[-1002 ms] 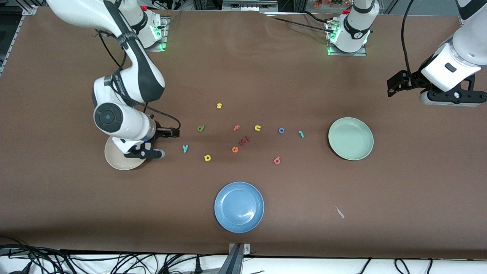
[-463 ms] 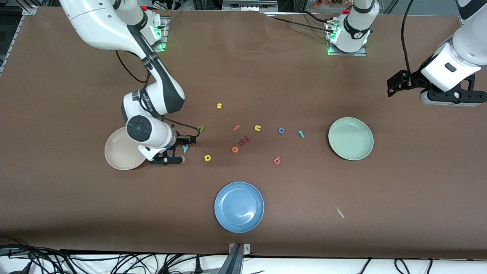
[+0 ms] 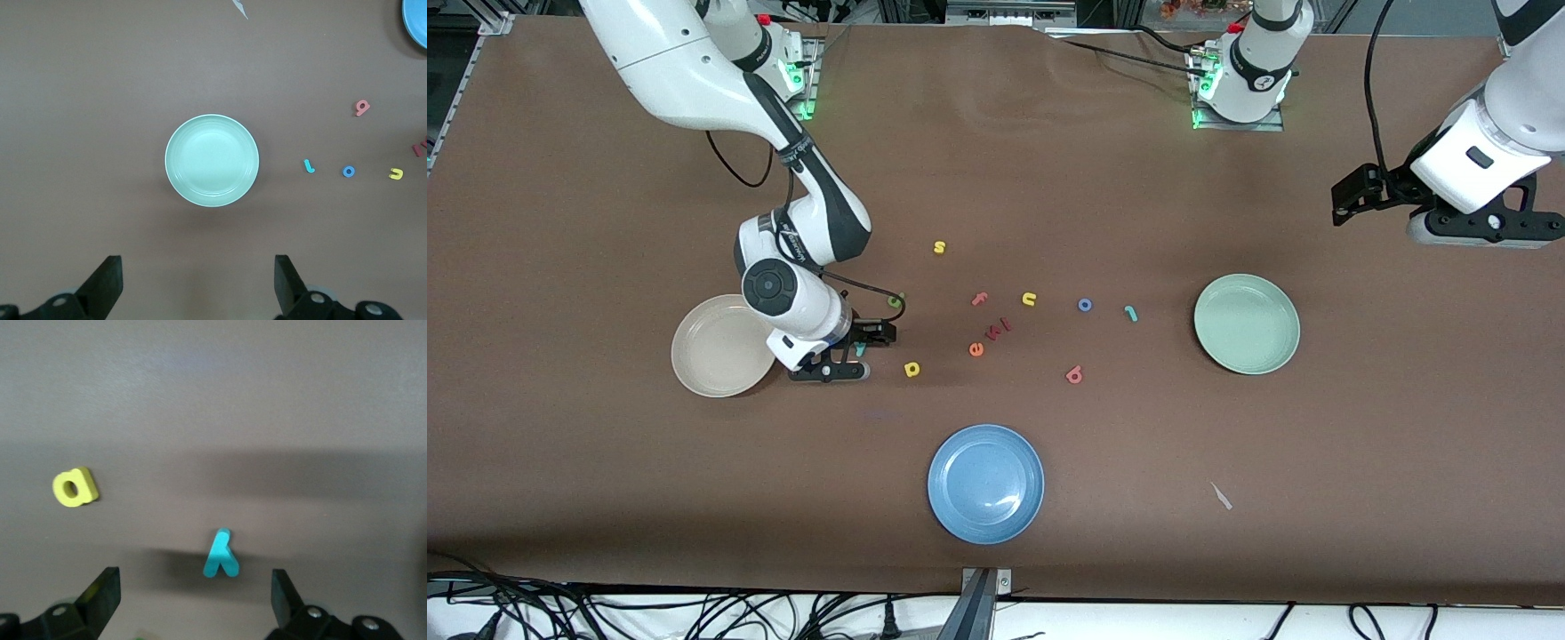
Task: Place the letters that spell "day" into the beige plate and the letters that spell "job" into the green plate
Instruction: 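Move the right gripper over the cyan letter y beside the beige plate, then grasp the cyan y with the right gripper while the left gripper grasps cyan l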
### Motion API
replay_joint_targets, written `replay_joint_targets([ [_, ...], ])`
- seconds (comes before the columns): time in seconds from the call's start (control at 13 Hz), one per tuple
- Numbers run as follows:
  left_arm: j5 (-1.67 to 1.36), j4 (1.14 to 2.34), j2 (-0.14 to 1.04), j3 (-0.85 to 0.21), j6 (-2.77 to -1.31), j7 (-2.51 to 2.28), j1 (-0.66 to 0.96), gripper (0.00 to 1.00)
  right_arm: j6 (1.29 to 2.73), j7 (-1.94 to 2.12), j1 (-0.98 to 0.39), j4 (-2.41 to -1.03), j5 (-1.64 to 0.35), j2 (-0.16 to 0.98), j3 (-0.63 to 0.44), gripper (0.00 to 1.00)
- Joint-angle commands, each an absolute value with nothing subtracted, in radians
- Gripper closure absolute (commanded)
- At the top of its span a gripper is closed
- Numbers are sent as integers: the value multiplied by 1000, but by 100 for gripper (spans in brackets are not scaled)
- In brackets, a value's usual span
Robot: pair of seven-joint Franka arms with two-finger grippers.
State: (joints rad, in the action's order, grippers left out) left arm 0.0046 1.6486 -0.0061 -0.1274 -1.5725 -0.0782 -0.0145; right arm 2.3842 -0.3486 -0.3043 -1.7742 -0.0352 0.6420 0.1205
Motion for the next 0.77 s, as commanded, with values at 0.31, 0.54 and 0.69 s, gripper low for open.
replay_joint_targets([
  [0.31,29,1628,23,-187,-1552,-80,-12,0,2396,-423,-302,-1805,-44,632,117,10],
  [0.54,20,1628,61,-205,-1552,-83,-11,0,2393,-422,-299,-1806,-43,640,115,19],
  [0.69,15,1626,103,-224,-1571,-92,-2,0,2393,-422,-296,-1805,-43,647,115,23],
])
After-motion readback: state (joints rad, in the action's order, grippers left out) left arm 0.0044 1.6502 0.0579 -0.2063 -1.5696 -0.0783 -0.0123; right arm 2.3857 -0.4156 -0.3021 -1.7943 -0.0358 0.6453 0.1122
